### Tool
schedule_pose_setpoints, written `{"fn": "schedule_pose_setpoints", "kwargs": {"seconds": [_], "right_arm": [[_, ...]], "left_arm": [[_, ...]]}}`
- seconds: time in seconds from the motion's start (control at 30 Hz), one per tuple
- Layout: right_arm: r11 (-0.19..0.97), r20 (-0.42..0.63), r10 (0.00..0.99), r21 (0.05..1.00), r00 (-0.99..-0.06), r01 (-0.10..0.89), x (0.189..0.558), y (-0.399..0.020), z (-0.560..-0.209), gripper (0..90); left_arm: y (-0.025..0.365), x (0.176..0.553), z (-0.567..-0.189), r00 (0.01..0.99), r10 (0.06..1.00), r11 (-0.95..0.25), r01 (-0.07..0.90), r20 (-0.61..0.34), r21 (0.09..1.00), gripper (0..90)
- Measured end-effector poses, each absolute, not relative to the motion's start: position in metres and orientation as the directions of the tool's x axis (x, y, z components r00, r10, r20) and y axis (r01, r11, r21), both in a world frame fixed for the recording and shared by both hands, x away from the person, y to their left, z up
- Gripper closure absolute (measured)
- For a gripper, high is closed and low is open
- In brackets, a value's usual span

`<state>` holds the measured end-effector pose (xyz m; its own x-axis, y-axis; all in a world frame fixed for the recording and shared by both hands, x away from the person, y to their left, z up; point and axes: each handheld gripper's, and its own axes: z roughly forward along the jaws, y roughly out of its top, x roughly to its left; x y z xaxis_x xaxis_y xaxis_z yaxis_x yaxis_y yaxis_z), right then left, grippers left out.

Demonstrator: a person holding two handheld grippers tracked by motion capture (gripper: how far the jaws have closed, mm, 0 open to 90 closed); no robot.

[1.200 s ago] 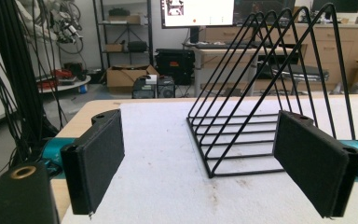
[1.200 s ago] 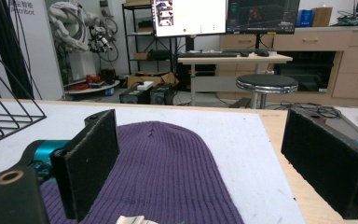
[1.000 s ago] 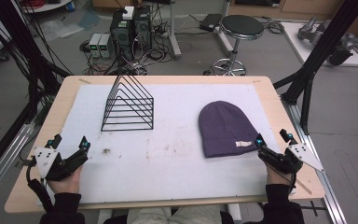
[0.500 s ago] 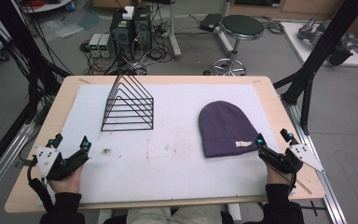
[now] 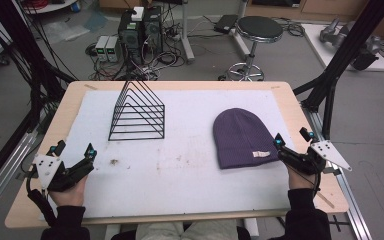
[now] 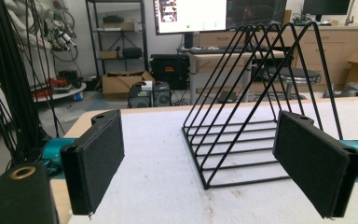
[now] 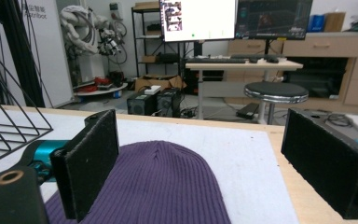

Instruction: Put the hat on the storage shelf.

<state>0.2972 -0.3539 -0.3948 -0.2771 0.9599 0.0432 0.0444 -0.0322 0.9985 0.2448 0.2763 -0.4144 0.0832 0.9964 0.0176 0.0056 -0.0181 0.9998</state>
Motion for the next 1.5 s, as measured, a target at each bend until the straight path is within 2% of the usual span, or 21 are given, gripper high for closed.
{"fn": "schedule_pose_setpoints", "kwargs": {"seconds": [0.43, 0.57, 0.6, 0.77, 1.03, 1.17, 1.5], "right_arm": [[0.001, 0.024, 0.96, 0.996, -0.28, 0.091, 0.333, -0.344, -0.371, 10.3], [0.001, 0.044, 0.954, 0.989, -0.296, 0.151, 0.349, -0.342, -0.361, 10.3], [0.01, 0.048, 0.953, 0.981, -0.299, 0.191, 0.358, -0.34, -0.356, 10.3], [0.043, 0.036, 0.949, 0.97, -0.313, 0.24, 0.374, -0.337, -0.351, 10.4], [0.096, 0.007, 0.944, 0.951, -0.33, 0.295, 0.402, -0.332, -0.354, 10.4], [0.1, 0.035, 0.94, 0.923, -0.338, 0.372, 0.418, -0.334, -0.362, 10.4], [0.251, -0.052, 0.918, 0.844, -0.393, 0.475, 0.453, -0.321, -0.36, 10.4]], "left_arm": [[0.277, 0.253, -0.416, 0.099, 0.995, -0.004, 0.02, 0.002, 1.0, 16.7], [0.275, 0.254, -0.418, 0.1, 0.995, -0.006, 0.026, 0.003, 1.0, 16.7], [0.275, 0.254, -0.418, 0.1, 0.995, -0.011, 0.027, 0.008, 1.0, 16.7], [0.273, 0.255, -0.42, 0.105, 0.994, -0.014, 0.02, 0.012, 1.0, 16.9], [0.274, 0.256, -0.422, 0.102, 0.995, -0.01, 0.028, 0.007, 1.0, 16.8], [0.273, 0.256, -0.422, 0.105, 0.994, -0.012, 0.025, 0.009, 1.0, 16.9], [0.271, 0.259, -0.424, 0.114, 0.993, -0.026, 0.031, 0.022, 0.999, 16.9]]}}
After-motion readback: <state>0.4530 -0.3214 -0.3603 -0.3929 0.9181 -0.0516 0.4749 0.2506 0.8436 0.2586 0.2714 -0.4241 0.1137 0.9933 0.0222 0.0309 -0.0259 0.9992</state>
